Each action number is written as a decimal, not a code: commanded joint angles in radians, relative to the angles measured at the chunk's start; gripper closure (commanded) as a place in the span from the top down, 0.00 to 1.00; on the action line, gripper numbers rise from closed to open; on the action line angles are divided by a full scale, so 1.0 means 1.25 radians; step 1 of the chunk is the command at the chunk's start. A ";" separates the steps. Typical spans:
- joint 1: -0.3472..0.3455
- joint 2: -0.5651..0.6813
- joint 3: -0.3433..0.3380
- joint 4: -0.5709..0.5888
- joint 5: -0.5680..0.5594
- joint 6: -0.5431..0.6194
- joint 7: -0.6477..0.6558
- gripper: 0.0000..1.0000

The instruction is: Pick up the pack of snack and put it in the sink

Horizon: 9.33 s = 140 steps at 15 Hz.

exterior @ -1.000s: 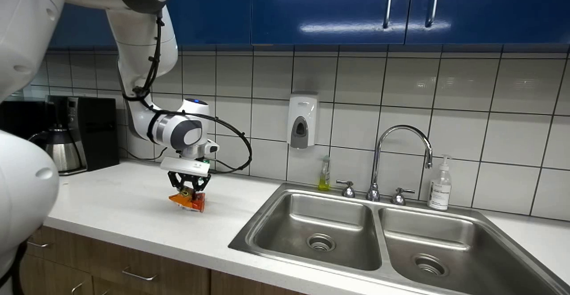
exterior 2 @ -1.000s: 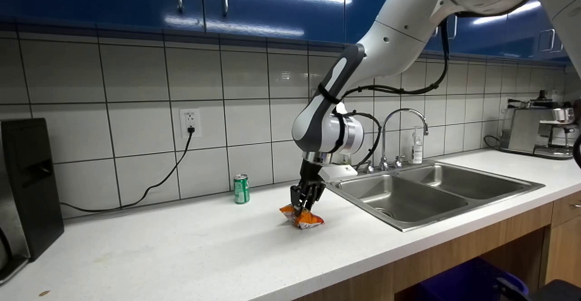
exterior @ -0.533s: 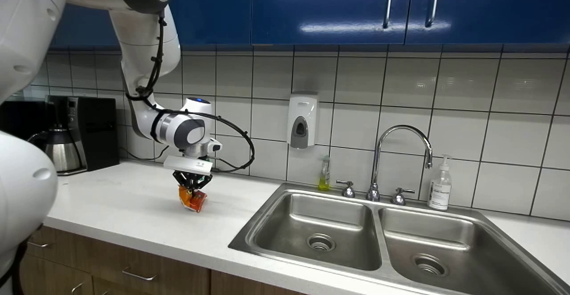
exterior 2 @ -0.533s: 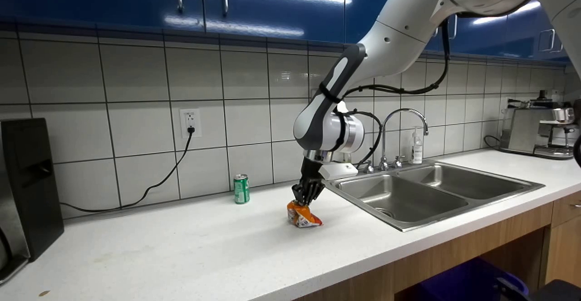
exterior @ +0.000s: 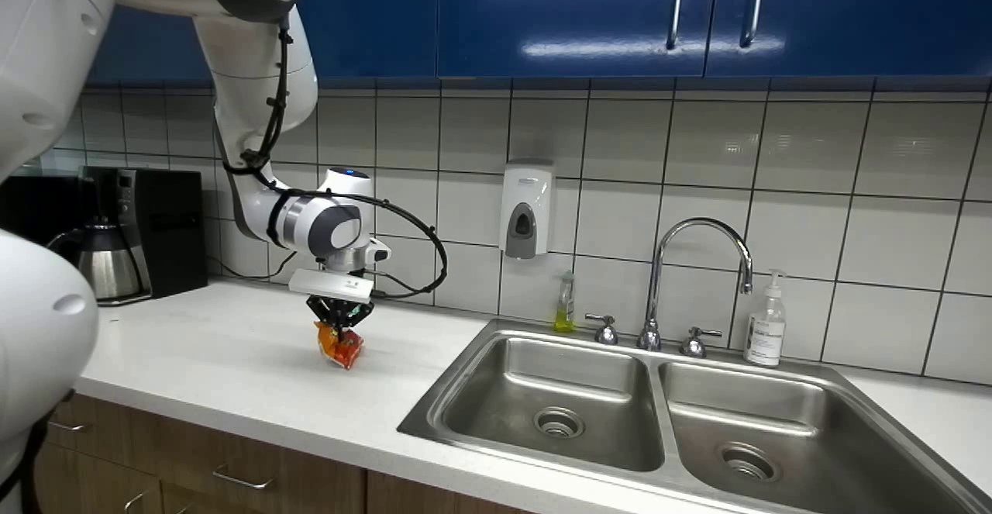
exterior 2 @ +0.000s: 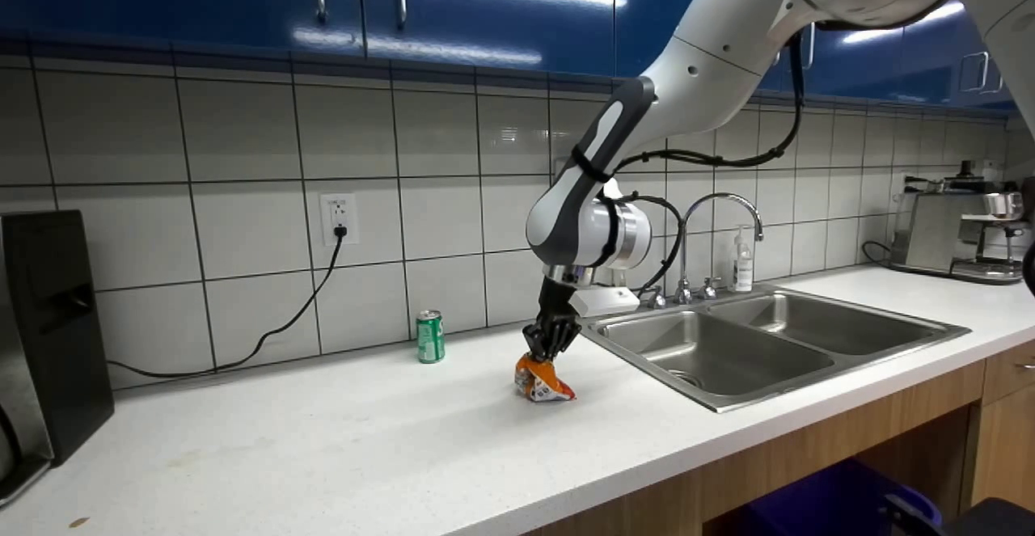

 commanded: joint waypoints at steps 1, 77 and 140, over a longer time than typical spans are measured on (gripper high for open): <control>-0.022 -0.042 0.008 -0.011 -0.030 -0.021 0.036 0.00; -0.264 0.127 -0.220 0.029 -0.089 0.181 0.185 0.00; -0.178 -0.370 -0.223 -0.234 -0.157 -0.311 0.088 1.00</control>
